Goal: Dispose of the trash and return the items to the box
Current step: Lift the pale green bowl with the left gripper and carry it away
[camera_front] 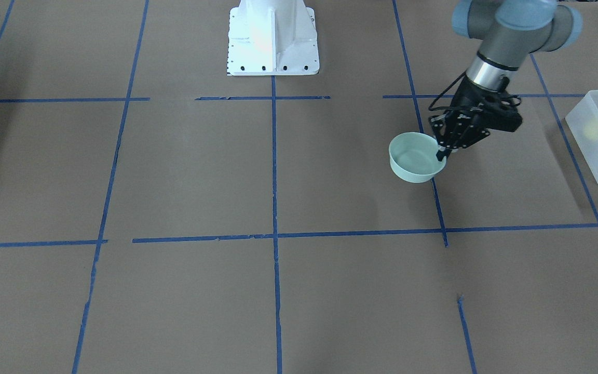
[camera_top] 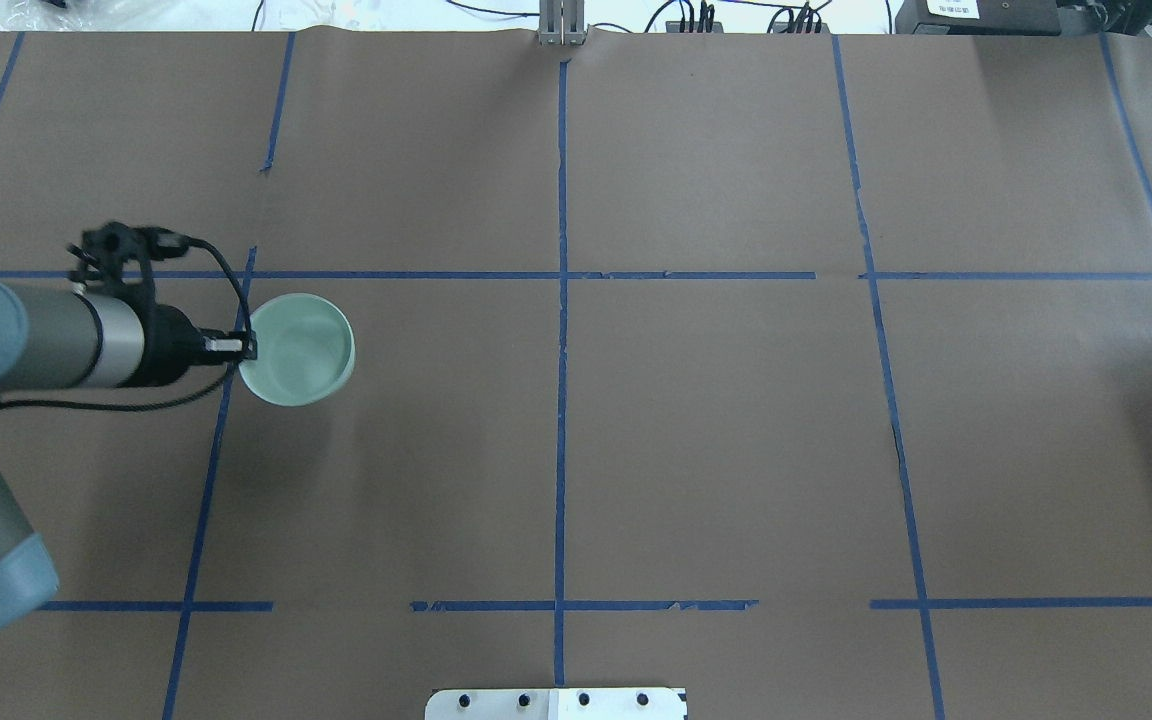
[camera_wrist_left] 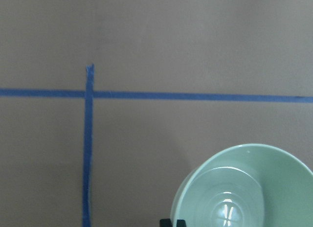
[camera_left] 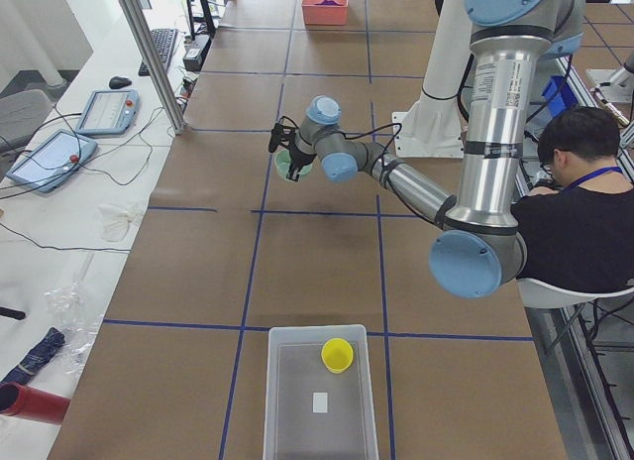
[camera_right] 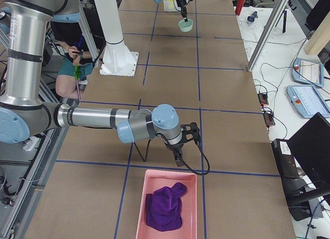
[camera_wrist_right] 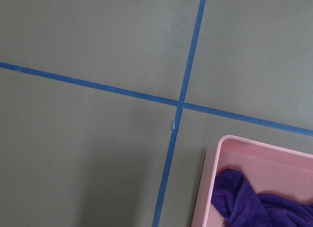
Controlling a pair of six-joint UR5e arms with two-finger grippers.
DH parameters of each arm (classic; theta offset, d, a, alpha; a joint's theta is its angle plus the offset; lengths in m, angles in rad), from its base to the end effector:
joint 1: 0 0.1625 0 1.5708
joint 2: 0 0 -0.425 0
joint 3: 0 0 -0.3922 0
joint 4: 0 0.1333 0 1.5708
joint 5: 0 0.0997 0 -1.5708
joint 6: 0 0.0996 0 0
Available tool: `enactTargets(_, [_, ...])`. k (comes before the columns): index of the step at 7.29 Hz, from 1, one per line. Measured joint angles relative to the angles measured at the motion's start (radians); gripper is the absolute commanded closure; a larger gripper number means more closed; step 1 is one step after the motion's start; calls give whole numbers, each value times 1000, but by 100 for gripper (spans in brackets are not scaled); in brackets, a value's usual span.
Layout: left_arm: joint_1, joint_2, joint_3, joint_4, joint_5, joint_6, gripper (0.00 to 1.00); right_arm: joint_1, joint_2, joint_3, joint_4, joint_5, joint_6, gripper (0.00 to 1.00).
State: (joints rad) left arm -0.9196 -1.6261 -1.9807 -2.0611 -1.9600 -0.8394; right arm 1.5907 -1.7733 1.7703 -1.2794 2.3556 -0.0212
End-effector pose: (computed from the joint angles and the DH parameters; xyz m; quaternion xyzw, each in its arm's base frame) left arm 0.2312 -0.4610 0.3827 0.2151 0.4321 0.0067 0.8758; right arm 0.0713 -0.4210 0.6192 0.1405 -0.3756 -0.0555 0.9144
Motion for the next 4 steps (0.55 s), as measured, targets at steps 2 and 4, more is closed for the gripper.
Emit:
enactTargets(2, [-270,60,6,68,-180,412,100,0,1,4,0,0,0,0])
enactTargets(4, [-511,89,62,205,-244,843,100,0,6,4,0,1,-1,0])
